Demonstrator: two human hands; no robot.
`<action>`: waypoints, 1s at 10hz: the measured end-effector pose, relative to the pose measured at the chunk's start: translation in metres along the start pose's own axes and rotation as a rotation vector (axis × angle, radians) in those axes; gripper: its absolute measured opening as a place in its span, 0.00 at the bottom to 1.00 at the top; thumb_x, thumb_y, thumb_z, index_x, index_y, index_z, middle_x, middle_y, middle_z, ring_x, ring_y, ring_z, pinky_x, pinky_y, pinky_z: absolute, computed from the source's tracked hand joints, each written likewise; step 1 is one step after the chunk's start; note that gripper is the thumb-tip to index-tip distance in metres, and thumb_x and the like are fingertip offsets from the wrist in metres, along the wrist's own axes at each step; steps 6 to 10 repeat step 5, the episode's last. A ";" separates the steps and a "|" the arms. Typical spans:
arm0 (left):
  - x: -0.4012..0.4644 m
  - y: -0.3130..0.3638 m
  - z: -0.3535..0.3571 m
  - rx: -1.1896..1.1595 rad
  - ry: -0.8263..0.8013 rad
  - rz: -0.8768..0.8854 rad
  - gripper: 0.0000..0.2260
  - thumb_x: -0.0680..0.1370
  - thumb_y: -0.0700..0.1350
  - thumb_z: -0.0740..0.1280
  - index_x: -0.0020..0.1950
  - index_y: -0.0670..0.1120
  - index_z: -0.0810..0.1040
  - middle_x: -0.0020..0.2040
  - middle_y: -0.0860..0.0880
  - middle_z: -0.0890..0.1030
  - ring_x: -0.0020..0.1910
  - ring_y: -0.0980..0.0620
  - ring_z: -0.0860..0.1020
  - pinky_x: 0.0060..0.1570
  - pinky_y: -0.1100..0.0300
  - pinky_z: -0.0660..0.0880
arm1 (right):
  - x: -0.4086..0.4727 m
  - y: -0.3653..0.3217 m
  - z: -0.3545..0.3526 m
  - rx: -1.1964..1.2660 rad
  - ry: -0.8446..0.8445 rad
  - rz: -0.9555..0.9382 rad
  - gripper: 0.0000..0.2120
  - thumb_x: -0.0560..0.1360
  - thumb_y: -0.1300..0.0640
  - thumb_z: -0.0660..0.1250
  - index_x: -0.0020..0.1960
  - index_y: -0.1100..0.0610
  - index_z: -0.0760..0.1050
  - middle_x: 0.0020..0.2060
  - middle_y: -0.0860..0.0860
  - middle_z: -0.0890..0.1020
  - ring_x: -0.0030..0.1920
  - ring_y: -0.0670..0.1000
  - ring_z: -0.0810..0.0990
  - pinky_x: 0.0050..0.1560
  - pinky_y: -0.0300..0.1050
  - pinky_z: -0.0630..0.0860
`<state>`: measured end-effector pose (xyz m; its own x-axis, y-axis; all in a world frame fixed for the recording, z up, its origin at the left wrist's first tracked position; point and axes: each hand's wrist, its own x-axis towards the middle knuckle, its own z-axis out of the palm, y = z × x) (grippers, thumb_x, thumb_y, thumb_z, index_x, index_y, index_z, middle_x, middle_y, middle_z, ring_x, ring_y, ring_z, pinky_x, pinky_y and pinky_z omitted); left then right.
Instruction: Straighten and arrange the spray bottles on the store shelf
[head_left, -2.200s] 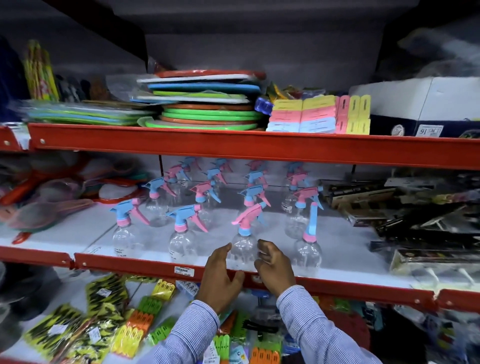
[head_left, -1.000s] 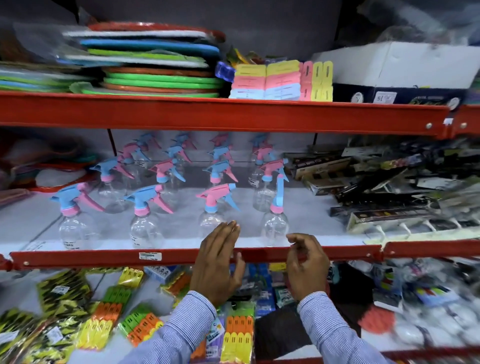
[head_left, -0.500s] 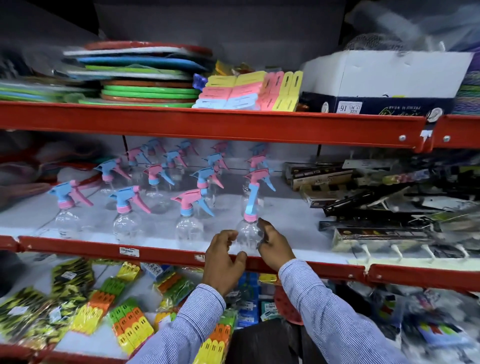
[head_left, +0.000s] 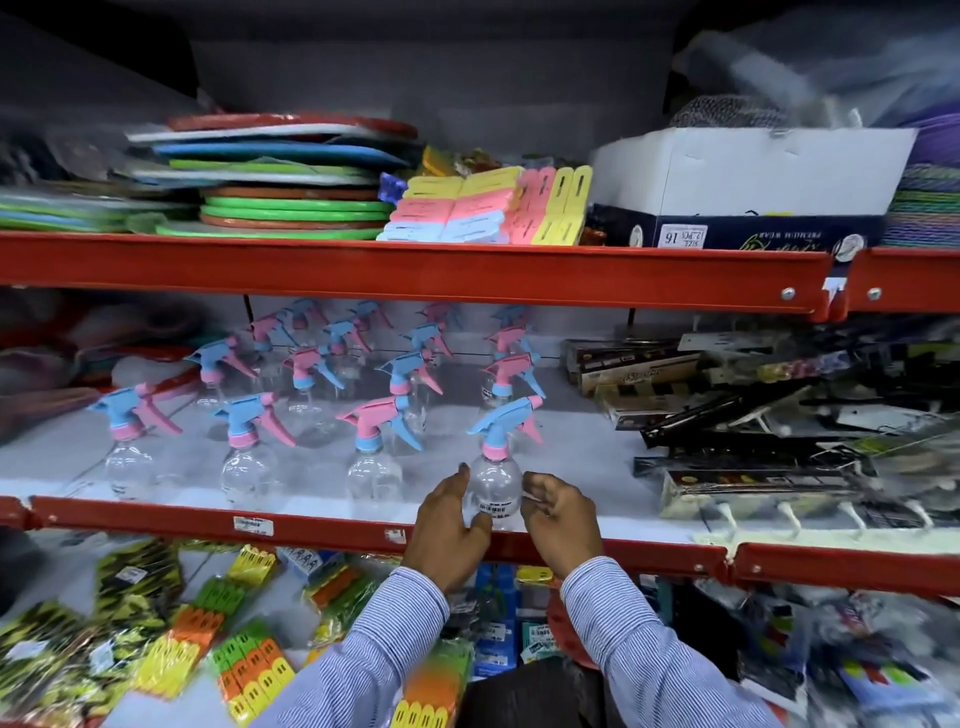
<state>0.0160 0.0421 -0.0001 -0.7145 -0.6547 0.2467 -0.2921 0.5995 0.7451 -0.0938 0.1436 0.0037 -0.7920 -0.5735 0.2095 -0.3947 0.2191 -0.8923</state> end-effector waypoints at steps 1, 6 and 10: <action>0.002 0.000 0.000 0.009 -0.015 0.005 0.29 0.75 0.41 0.63 0.76 0.43 0.59 0.75 0.45 0.66 0.73 0.47 0.65 0.70 0.60 0.60 | -0.002 -0.001 0.000 0.004 0.021 0.016 0.14 0.71 0.64 0.67 0.56 0.59 0.80 0.50 0.53 0.86 0.49 0.46 0.83 0.53 0.32 0.76; 0.008 -0.013 0.004 0.009 -0.026 0.046 0.30 0.76 0.45 0.62 0.77 0.46 0.55 0.76 0.46 0.64 0.73 0.47 0.64 0.73 0.51 0.63 | -0.008 -0.001 0.002 -0.009 0.095 0.022 0.15 0.72 0.62 0.67 0.58 0.59 0.79 0.53 0.54 0.85 0.49 0.47 0.82 0.54 0.36 0.75; 0.008 -0.013 0.004 0.009 -0.026 0.046 0.30 0.76 0.45 0.62 0.77 0.46 0.55 0.76 0.46 0.64 0.73 0.47 0.64 0.73 0.51 0.63 | -0.008 -0.001 0.002 -0.009 0.095 0.022 0.15 0.72 0.62 0.67 0.58 0.59 0.79 0.53 0.54 0.85 0.49 0.47 0.82 0.54 0.36 0.75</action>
